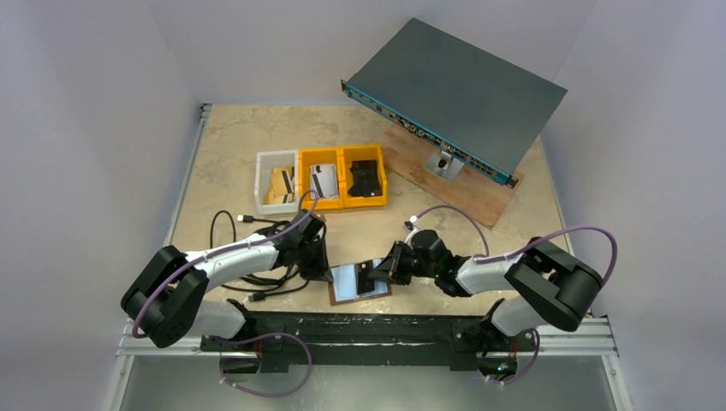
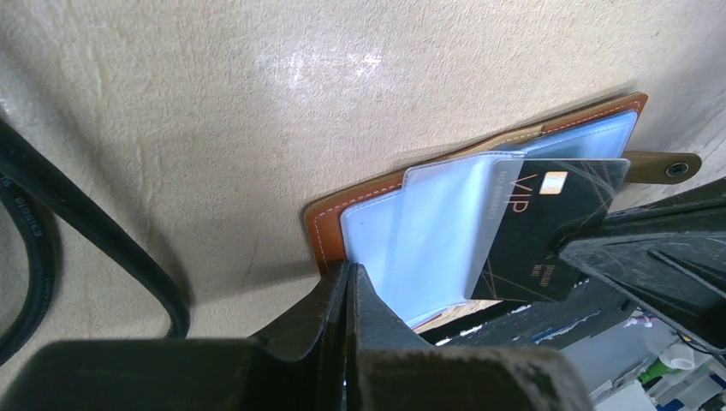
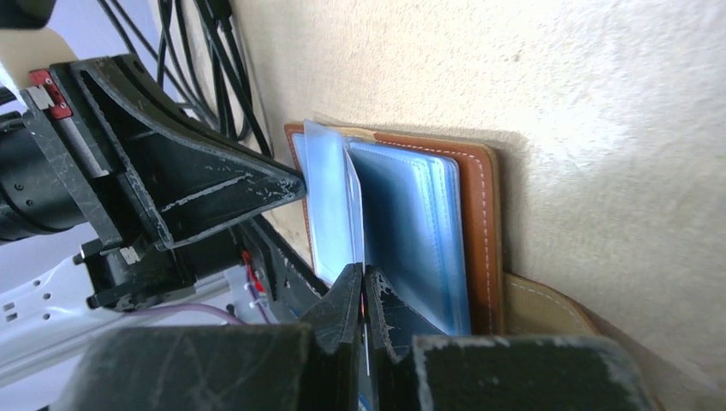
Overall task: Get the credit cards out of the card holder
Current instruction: Remove the credit card from the card holder.
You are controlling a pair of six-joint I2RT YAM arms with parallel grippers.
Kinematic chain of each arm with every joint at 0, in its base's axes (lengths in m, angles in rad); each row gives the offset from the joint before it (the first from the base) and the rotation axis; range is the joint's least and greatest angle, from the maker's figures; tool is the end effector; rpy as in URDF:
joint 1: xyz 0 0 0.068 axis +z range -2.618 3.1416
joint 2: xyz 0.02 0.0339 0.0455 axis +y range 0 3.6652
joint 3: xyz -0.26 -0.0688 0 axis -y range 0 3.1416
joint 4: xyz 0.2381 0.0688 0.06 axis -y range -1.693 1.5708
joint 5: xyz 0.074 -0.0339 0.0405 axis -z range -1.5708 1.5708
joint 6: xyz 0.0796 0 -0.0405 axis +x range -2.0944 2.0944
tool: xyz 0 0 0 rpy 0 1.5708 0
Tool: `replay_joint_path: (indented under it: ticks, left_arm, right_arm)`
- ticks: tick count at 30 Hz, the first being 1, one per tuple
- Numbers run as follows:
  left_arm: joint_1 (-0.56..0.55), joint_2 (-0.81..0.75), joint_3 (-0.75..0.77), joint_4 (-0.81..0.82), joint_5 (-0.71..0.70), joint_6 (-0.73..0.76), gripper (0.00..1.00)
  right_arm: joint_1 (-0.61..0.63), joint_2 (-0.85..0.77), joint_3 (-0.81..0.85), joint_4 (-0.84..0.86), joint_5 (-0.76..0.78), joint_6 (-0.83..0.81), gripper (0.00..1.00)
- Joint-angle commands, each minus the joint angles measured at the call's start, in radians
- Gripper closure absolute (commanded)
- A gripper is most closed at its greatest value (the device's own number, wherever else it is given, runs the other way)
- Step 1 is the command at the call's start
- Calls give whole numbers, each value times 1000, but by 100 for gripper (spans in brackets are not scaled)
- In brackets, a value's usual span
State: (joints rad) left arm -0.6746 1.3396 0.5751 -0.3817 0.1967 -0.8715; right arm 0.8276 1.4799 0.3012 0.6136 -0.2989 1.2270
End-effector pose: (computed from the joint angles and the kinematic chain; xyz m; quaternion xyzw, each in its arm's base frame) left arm 0.1749 -0.1598 0.1065 -0.0750 0.9701 -0.2151 0.0831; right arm 0.1651 0.2143 0.0950 0.1016 0.8635 0.4753 0.1348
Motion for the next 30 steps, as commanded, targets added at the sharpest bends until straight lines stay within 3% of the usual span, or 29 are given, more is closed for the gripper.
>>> replay_joint_path:
  ticks: [1,9,17,24,30]
  left_arm:
    - [-3,18,-1,-18,-34,28,100]
    - [-2,-43,70,-79,-38,62,100]
    - [9,-147,145,-166,-33,94,78]
    - [71,-212,132,-62,176,89,64]
    - [139,-232,94,87,387,37,60]
  right_arm:
    - [-10,-77,24,-194,90,-72,100]
    - [-13,-153,67,-286,108,-96,100]
    - [-15,-275,104,-395,124,-109,100]
    - [-45,-309,149,-307,19,-80,100]
    - [-80,-281,154,-96,-115,0,100]
